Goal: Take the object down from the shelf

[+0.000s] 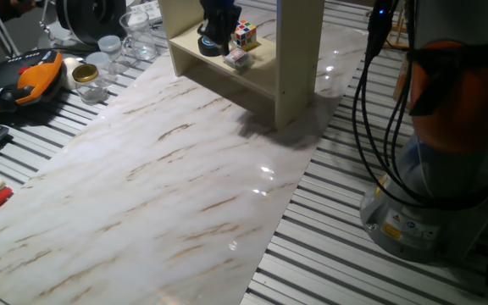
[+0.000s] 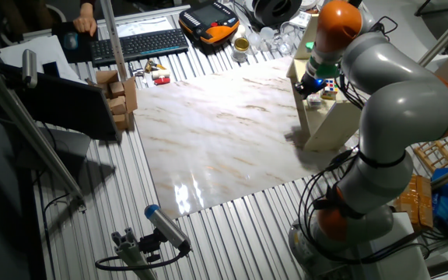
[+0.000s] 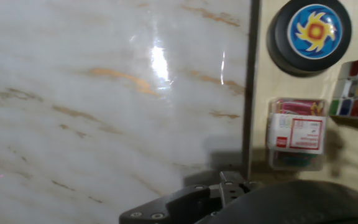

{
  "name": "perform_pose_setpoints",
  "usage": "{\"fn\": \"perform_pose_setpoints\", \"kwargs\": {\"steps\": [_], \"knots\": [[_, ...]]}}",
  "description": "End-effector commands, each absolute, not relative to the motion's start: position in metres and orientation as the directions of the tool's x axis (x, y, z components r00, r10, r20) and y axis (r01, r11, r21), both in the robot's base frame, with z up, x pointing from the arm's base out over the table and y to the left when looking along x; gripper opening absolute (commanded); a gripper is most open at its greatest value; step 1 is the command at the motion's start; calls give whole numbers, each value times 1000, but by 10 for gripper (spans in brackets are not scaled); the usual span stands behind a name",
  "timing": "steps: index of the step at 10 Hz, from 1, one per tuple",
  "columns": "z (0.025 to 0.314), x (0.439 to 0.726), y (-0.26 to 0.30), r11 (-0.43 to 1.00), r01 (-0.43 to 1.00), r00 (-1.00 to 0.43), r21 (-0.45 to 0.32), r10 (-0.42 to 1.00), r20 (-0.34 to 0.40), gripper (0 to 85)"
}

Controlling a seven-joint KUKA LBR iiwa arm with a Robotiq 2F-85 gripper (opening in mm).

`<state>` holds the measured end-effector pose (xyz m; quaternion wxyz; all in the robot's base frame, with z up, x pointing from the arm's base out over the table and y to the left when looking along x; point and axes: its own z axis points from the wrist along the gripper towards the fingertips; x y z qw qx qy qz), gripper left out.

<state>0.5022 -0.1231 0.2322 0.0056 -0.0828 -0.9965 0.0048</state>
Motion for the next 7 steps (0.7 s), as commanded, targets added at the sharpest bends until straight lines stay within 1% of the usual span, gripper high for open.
{"fn": "perform_pose_setpoints", "kwargs": {"steps": [1,7], "knots": [[231,504,-129,987,158,-987,-8,158,11,0],[227,505,-149,988,154,-988,-26,153,-15,0]]}}
